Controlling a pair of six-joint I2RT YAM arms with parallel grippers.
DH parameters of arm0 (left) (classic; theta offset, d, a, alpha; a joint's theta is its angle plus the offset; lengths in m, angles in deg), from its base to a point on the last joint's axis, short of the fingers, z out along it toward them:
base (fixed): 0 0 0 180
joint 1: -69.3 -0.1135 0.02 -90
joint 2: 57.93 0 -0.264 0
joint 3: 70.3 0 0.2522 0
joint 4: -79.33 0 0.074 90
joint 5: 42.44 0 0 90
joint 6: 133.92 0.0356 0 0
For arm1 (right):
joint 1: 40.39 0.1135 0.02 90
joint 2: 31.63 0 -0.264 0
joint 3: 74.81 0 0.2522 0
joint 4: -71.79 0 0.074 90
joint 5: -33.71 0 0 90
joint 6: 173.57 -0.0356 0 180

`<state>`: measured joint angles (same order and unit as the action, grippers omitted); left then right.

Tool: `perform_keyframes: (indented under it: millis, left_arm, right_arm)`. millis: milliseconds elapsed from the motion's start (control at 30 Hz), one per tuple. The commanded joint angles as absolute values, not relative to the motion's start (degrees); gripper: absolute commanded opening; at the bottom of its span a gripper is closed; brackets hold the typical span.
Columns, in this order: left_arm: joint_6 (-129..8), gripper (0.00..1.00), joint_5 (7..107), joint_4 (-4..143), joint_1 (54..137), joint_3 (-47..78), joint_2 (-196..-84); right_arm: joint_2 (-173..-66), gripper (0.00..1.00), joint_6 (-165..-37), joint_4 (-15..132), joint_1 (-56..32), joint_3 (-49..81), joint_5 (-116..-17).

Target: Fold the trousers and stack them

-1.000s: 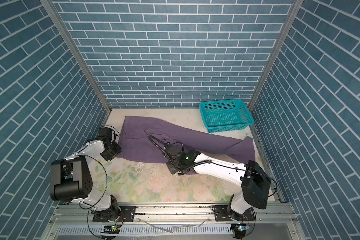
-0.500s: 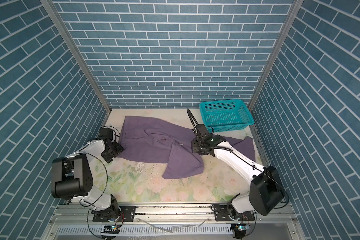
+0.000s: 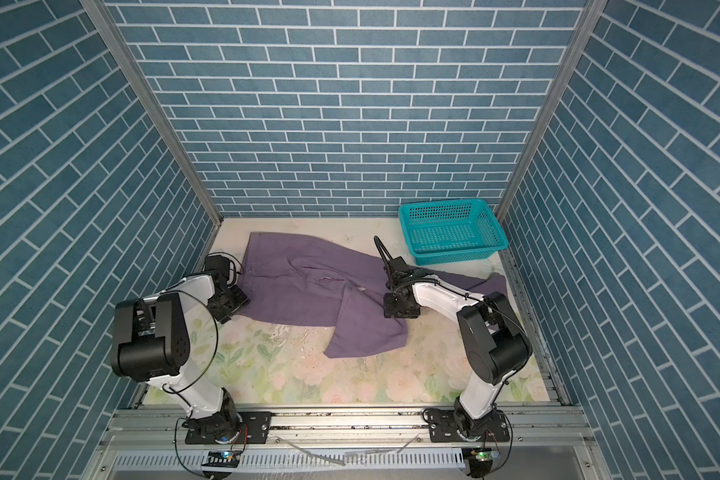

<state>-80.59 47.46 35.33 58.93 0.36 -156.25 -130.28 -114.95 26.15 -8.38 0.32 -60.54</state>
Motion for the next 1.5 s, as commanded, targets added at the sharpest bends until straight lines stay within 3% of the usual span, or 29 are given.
perform_keyframes:
  millis: [0,100,233,300,700,1067,1467]
  left_arm:
    - [-80.5,0.49,47.31,35.16,58.78,1.38,-157.81]
    - [-80.52,0.32,47.29,35.01,58.77,1.94,-158.24]
    - [-80.37,0.11,47.22,34.16,58.69,2.92,-158.1]
    - [-80.41,0.03,47.04,33.78,58.54,3.18,-157.61]
    - [-82.12,0.0,45.37,31.87,57.05,2.06,-150.93]
    - [-82.59,0.0,46.38,28.16,50.21,3.32,-141.95]
    - [-82.41,0.0,45.45,27.01,47.18,0.25,-138.78]
  right_arm:
    - [-132.02,0.57,-119.04,28.64,-9.52,-1.4,-63.02]
    - [-133.63,0.41,-119.69,29.83,-9.97,-1.42,-64.55]
    - [-131.98,0.08,-119.5,28.61,-10.17,-1.4,-65.38]
    - [-129.81,0.0,-118.66,26.57,-10.15,-0.98,-64.87]
    - [-107.43,0.0,-117.41,9.46,-10.26,2.71,-58.03]
    - [-83.01,0.0,-121.43,-1.82,-19.85,0.72,-31.75]
    - [-77.84,0.0,-121.7,-0.61,-30.6,-8.66,-28.72]
